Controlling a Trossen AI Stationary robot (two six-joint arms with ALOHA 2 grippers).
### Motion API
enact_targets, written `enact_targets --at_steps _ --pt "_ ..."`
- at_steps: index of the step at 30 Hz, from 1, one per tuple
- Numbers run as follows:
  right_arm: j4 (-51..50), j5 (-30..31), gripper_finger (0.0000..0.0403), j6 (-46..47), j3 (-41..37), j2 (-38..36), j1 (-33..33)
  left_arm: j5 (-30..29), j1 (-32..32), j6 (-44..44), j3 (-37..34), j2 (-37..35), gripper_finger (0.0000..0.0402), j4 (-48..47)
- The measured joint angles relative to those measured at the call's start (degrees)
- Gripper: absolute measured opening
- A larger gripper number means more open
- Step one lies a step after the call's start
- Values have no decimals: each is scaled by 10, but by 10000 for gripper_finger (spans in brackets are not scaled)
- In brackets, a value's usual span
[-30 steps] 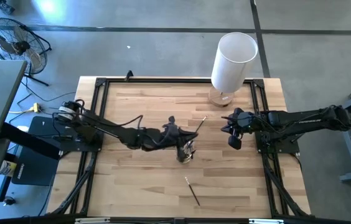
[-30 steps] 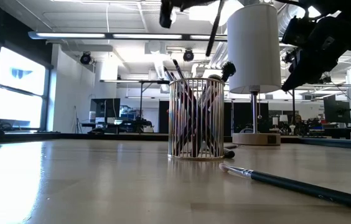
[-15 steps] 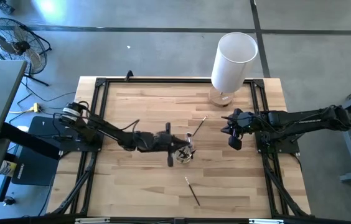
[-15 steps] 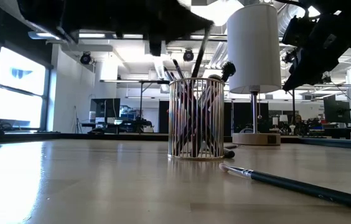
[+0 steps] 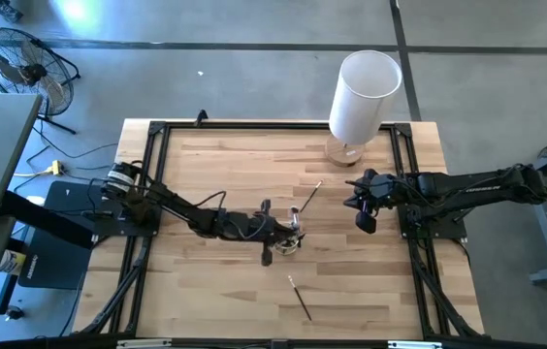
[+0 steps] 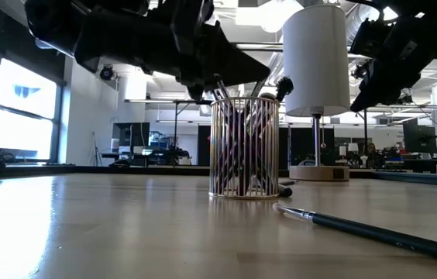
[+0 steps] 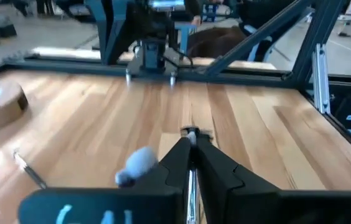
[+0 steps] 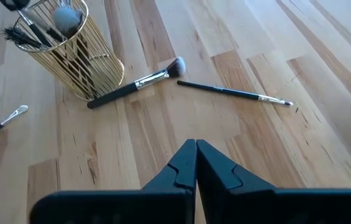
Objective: Put items in baskets/containers
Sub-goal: Put the eyeshadow brush into the mesh organizer
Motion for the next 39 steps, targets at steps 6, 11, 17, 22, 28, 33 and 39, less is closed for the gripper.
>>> enact_targets --at_steps 6,11,17,22,28,33,39 --pt "0 0 2 0 0 0 0 -6 0 -53 17 0 57 -20" --pt "0 0 4 0 0 0 0 -6 0 -88 25 0 106 -19" --pt "0 2 2 0 0 0 0 -84 0 -109 39 -1 162 -20" --pt "0 2 8 2 0 0 0 -162 1 -133 56 -36 176 -17" --pt "1 2 6 2 0 0 0 -194 1 -137 101 -86 177 -80" --pt "3 2 3 2 0 0 0 -225 11 -248 181 -130 177 -310" --pt "18 1 7 2 0 0 0 -141 62 -505 330 -147 177 -806"
